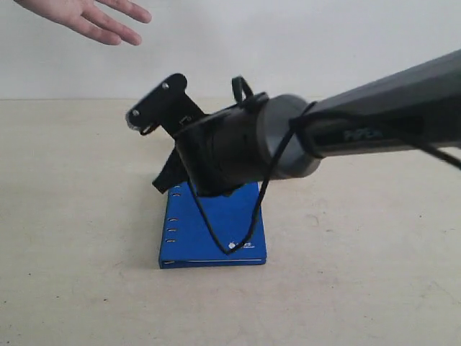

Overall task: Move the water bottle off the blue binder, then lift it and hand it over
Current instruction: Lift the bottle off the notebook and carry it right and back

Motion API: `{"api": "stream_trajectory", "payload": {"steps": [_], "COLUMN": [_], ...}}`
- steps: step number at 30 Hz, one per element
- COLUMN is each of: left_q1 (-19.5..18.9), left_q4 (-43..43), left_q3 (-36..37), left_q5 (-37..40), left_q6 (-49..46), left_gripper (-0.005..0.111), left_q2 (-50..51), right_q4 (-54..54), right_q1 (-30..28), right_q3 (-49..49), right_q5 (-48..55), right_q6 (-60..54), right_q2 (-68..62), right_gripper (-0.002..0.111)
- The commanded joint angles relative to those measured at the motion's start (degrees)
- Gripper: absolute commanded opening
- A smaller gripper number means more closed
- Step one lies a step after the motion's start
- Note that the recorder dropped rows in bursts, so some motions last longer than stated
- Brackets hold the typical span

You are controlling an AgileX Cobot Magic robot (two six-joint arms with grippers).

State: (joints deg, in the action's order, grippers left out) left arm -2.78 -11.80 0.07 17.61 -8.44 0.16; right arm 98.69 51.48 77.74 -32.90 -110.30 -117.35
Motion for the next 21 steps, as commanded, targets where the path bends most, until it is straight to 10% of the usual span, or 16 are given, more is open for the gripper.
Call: {"api": "stream_trajectory", "payload": {"steps": [1,5,10,17,21], "left_q1": [0.0,0.0,0.0,0.0,0.0], "left_q4": [-0.4,-0.4,-0.4,-0.4,-0.4], "left_q3": [-0.1,-0.1,-0.1,-0.1,-0.1], "left_q5": [-0.9,-0.9,-0.9,-0.9,-0.9], "left_q6": [0.5,0.5,0.5,0.5,0.5], "left_gripper": [0.005,0.005,0.005,0.005,0.005], "left_q2": [-0.2,-0.2,-0.2,-0.2,-0.2], "right_q4": [1.3,1.3,-2.3,-74.0,-93.5], "right_q1": [-1.1,-11.3,-30.5,-31.2,-28.7], "right_q3": [-0.2,-0.2,0.7,6.7,10.2], "right_q5": [5.0,8.3,66.6,74.4,71.6], "right_q6": [-11.3,-5.9,17.2,63.3,73.5], "right_q2": [8.0,11.5,9.4,3.5,-1.0], "right_gripper": [0.0,0.0,0.0,0.0,0.0]}}
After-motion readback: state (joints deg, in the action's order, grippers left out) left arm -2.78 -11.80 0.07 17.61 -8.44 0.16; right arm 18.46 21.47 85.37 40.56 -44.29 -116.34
